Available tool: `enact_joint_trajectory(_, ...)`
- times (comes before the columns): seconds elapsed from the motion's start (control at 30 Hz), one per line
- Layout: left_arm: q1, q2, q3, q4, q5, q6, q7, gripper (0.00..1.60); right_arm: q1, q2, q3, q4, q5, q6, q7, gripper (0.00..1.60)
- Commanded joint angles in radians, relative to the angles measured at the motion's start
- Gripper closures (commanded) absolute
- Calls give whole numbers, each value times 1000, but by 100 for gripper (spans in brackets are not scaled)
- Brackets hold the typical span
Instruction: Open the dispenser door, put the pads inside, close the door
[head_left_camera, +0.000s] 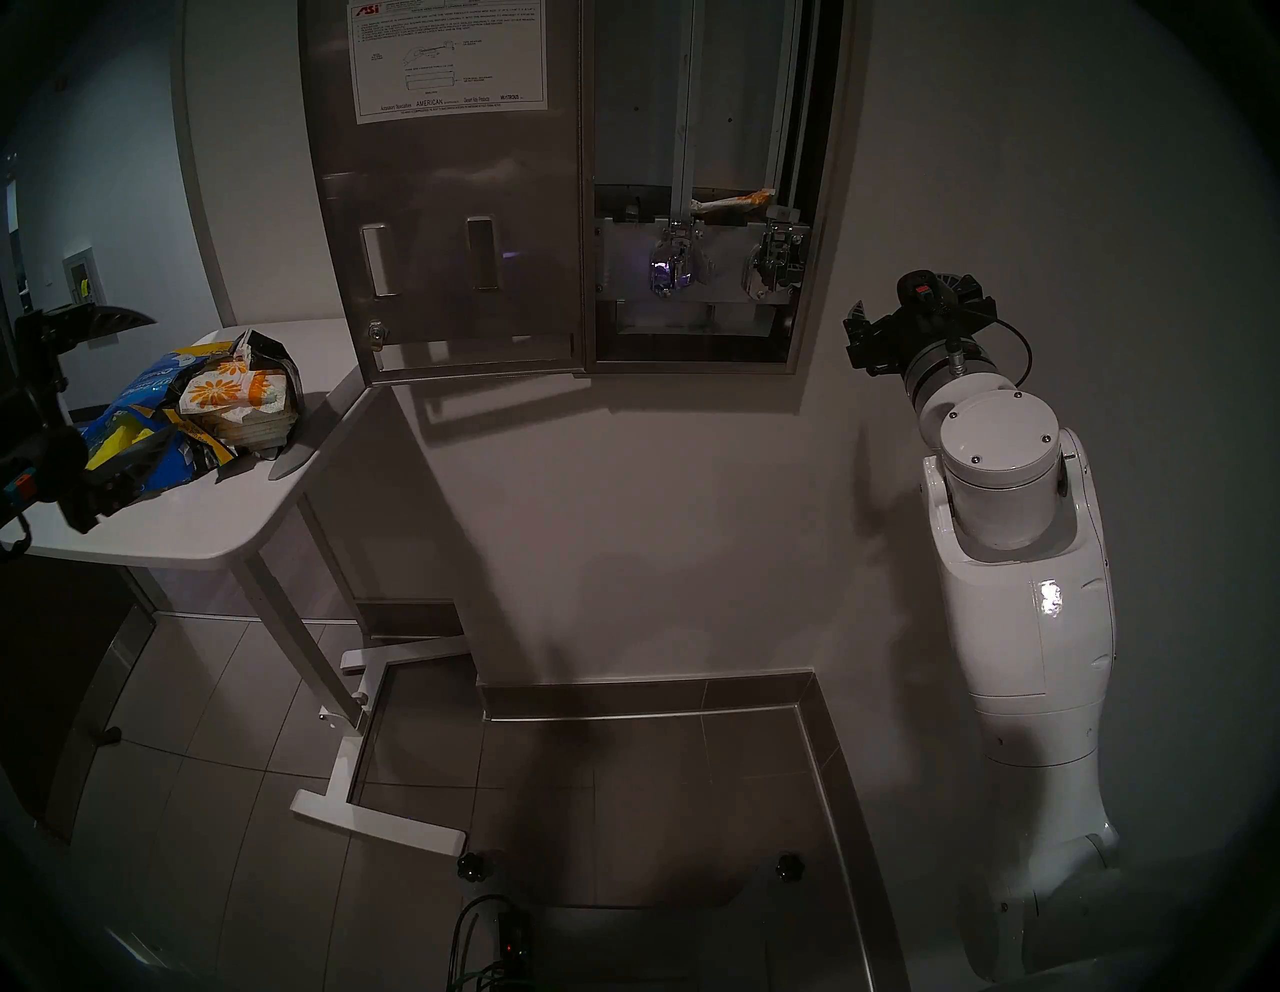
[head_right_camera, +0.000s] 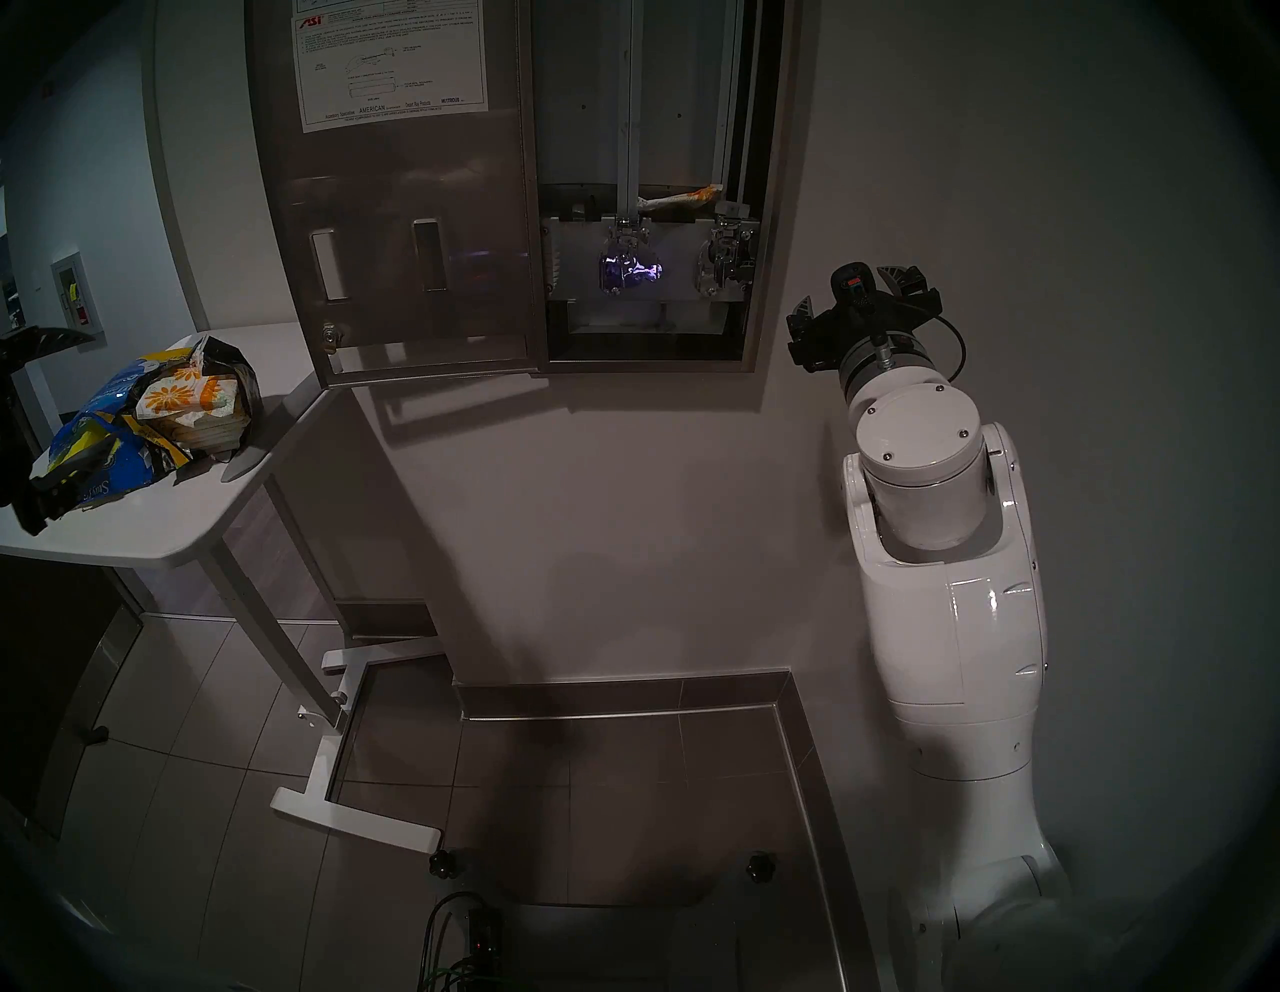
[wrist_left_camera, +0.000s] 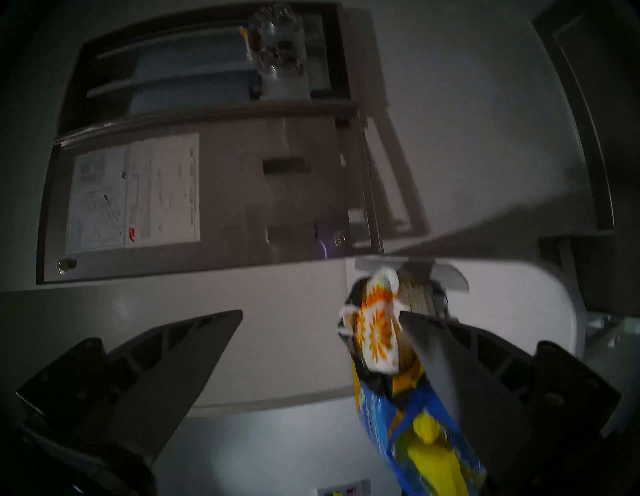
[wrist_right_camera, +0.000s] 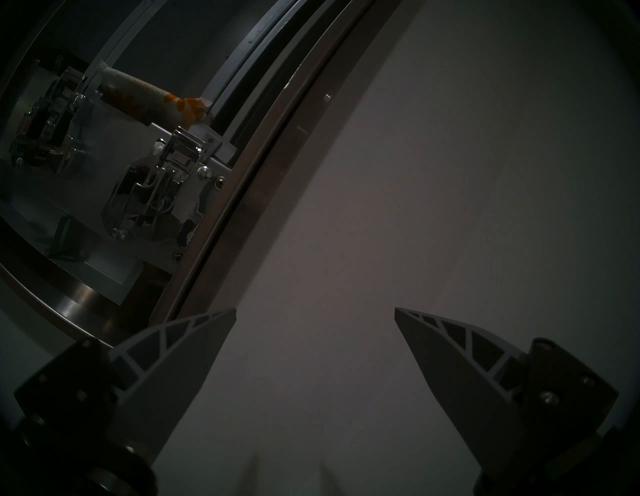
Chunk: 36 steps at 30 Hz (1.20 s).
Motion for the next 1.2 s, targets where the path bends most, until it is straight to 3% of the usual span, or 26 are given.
enact_joint_trajectory(0.0, -13, -13, -25, 23, 44, -49, -24, 0, 25, 2, 3, -27, -3, -18, -9, 0)
enact_joint_trajectory(0.6, 55, -33, -25, 136, 236, -131, 78, 0, 25, 1, 4, -27, -3, -19, -9, 0)
enact_joint_trajectory(1.17, 63, -46, -25, 224, 398, -178, 211, 0, 24, 1, 4, -27, -4, -20, -9, 0)
